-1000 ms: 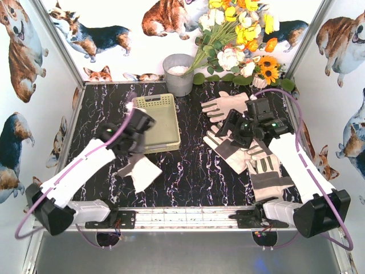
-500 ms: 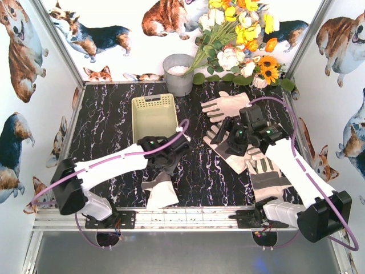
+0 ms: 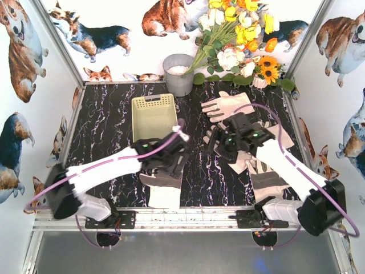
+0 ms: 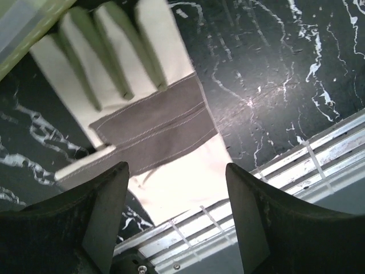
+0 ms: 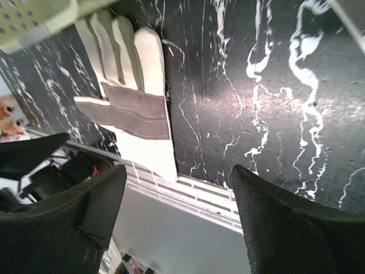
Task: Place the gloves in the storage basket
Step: Place the glove at the corner of the board.
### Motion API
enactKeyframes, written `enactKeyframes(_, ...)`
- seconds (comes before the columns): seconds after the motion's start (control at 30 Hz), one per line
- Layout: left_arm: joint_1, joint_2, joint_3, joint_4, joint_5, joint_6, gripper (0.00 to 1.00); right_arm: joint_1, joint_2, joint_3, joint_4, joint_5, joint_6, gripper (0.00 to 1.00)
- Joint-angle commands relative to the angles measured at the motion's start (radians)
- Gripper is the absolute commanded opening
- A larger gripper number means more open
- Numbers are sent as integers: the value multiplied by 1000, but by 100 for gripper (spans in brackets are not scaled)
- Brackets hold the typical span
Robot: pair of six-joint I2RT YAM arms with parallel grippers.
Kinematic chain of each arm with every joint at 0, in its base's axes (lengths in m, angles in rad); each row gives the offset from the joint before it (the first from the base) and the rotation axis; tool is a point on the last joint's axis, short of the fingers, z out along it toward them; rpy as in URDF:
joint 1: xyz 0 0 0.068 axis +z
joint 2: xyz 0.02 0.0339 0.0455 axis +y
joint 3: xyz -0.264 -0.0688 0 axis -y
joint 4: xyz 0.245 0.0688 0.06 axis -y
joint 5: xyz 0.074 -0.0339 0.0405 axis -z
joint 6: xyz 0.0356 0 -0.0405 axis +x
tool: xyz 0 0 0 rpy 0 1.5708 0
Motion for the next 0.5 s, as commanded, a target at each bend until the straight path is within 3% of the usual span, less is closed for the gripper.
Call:
enactKeyframes(0.0, 65, -156, -130, -7, 4, -120, 59, 77, 70, -33, 127, -52, 33, 74)
enactKeyframes(0.1, 161, -244, -246, 17, 65, -190, 54, 130, 131, -48, 209, -66, 74, 67)
enactKeyframes(0.27, 317, -346, -403, 33, 74, -284, 54, 200, 243, -60, 362, -97, 136, 59)
enactKeyframes(0.47, 487, -374, -486, 46, 132, -258, 54, 275, 392, -23, 483, -174, 153, 47)
